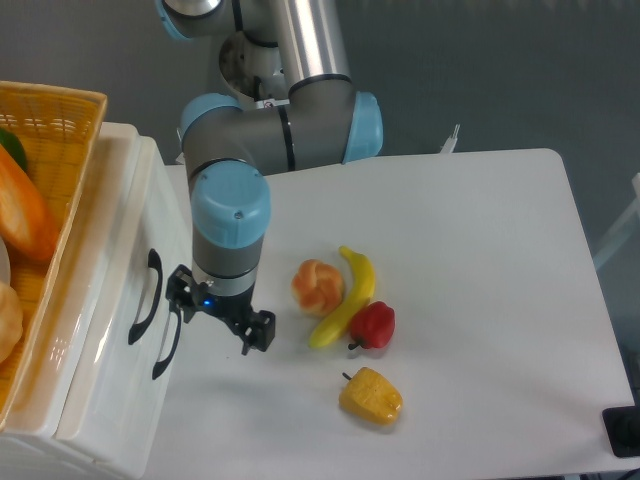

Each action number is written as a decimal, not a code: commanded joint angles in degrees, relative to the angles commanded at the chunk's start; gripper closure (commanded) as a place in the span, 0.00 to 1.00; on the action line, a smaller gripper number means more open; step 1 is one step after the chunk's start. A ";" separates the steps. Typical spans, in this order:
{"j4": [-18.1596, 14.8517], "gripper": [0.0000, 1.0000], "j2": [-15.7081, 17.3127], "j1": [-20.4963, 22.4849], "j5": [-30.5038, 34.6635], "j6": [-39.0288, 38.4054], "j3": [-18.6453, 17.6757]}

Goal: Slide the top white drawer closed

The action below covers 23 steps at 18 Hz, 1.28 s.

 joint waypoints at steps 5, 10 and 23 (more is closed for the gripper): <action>-0.09 0.00 1.14 2.64 9.21 10.96 -0.26; -0.96 0.00 4.65 7.03 14.24 22.04 -0.70; -5.01 0.00 11.60 23.12 17.59 47.28 -2.90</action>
